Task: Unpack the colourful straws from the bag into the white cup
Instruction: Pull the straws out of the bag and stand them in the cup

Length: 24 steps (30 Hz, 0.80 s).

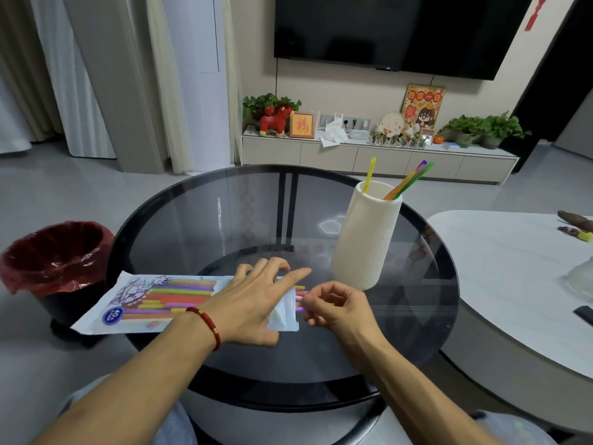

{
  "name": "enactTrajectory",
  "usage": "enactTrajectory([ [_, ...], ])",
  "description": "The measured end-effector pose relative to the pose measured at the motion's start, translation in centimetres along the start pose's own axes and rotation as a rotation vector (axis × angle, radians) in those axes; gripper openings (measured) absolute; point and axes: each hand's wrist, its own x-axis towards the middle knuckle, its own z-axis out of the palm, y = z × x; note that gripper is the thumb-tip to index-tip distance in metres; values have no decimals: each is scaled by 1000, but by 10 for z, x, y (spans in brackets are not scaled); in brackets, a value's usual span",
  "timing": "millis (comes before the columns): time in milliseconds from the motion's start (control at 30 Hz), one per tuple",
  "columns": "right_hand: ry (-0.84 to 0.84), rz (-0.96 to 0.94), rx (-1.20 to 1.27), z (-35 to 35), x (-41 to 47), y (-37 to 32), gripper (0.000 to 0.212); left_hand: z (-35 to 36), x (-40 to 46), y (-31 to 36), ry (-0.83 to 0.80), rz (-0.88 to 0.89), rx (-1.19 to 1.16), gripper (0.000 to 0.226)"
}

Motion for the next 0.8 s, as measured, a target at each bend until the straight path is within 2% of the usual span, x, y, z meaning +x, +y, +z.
enactTrajectory([
  [100, 47, -23, -53, -5, 5, -2, 14, 5, 1, 1, 25, 10, -88, 100],
  [200, 68, -41, -22, -19, 6, -16, 21, 5, 4, 1, 45, -70, -116, 90],
  [367, 135, -93, 65, -46, 6, -33, 31, 5, 8, -5, 49, -129, -140, 57],
  [467, 99, -121, 114, -59, 1, -46, 36, 5, 8, -1, 60, -145, -105, 36],
  [533, 72, -126, 159, -62, -2, -53, 29, 4, 9, 2, 67, -150, -69, 25],
  [600, 45, -100, 298, -54, -5, -53, 8, 4, 9, 4, 66, -143, -34, 19],
  [667, -4, -66, 437, -39, -7, -44, 38, 3, 9, 6, 65, -140, -30, 17],
  [733, -1, -32, 288, -23, -10, -33, 57, 2, 11, 8, 79, -143, -38, 16],
  [800, 18, -11, -58, -9, -13, -24, 59, 1, 11, 9, 98, -144, -46, 13],
])
